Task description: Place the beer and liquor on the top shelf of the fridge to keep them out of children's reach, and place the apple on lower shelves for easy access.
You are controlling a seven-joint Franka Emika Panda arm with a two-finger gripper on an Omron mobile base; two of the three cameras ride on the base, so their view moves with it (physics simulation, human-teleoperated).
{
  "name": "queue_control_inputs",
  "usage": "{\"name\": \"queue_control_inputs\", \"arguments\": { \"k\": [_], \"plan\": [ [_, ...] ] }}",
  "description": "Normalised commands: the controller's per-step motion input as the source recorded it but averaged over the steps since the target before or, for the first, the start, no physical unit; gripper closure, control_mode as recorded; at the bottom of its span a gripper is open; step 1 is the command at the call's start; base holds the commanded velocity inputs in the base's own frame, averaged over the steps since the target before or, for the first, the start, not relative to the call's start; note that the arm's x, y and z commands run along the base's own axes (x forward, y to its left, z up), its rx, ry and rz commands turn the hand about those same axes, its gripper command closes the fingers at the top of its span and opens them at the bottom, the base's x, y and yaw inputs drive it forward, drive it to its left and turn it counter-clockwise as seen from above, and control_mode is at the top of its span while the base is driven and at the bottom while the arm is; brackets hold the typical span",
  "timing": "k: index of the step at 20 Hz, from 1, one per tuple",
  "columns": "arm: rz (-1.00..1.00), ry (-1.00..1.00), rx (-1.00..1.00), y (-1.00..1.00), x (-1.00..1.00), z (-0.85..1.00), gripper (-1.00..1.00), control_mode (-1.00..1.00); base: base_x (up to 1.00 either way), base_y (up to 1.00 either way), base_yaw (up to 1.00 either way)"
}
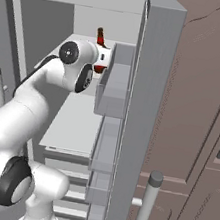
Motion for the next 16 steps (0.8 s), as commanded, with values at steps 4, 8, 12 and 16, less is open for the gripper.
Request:
{"name": "queue_control_inputs", "arguments": {
  "k": [4, 8, 12, 16],
  "plan": [
    [0.00, -0.02, 0.01, -0.09, 0.58, -0.10, 1.00, -1.00, 0.00, 0.00, 0.00],
    [0.00, -0.01, 0.00, -0.02, 0.58, -0.12, 1.00, -1.00, 0.00, 0.00, 0.00],
    [0.00, 0.00, 0.00, 0.00, 0.55, -0.09, -1.00, -1.00, 0.00, 0.00, 0.00],
    [0.00, 0.00, 0.00, 0.00, 0.41, -0.01, -1.00, -1.00, 0.00, 0.00, 0.00]
  ]
}}
